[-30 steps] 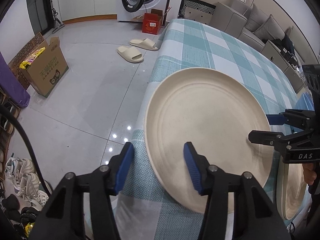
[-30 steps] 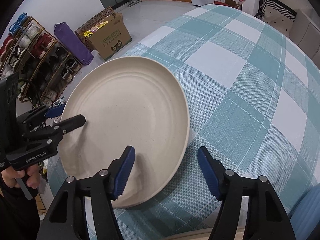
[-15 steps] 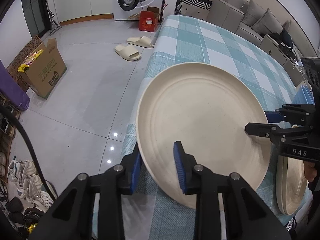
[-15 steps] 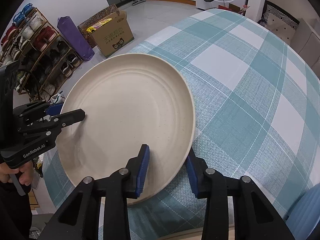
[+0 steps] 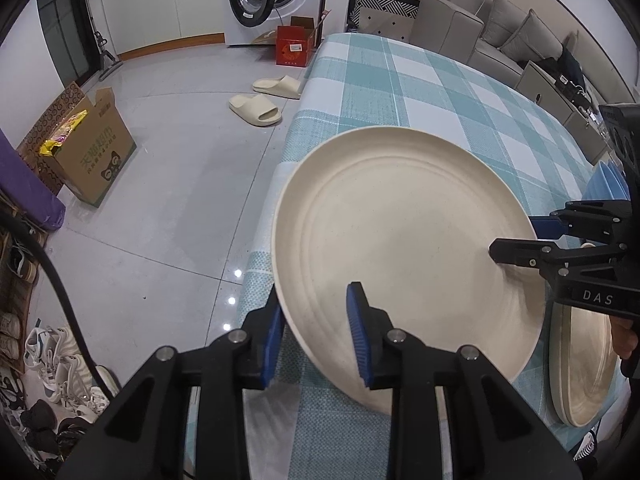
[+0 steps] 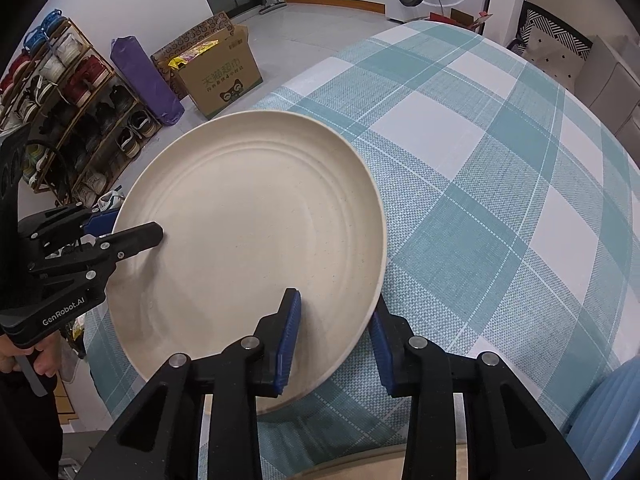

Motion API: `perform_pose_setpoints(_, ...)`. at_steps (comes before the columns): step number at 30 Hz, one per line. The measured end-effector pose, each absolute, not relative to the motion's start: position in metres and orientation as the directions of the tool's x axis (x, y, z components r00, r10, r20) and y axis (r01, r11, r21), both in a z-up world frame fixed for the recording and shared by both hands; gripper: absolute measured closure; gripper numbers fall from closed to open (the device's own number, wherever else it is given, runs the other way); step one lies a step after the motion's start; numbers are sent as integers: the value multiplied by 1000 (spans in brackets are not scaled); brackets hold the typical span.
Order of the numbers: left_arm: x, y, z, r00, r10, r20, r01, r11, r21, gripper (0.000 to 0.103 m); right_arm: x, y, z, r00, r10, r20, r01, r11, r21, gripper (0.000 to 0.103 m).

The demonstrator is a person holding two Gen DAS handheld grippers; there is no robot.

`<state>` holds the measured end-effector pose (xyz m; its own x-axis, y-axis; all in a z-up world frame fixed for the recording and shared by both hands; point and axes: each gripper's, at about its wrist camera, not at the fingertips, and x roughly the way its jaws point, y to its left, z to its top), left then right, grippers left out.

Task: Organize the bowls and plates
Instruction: 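Lift both held beige plates and carry them toward the blue bowls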

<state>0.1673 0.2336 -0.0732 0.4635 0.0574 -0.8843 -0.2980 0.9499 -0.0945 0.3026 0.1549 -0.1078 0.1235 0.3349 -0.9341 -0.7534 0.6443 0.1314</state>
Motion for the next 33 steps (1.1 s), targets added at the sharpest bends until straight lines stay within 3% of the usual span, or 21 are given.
perform_pose_setpoints(33, 157, 162, -17, 534, 33, -845, -171, 983, -70, 74, 278, 72, -47, 235, 339, -911, -715, 695, 74, 68)
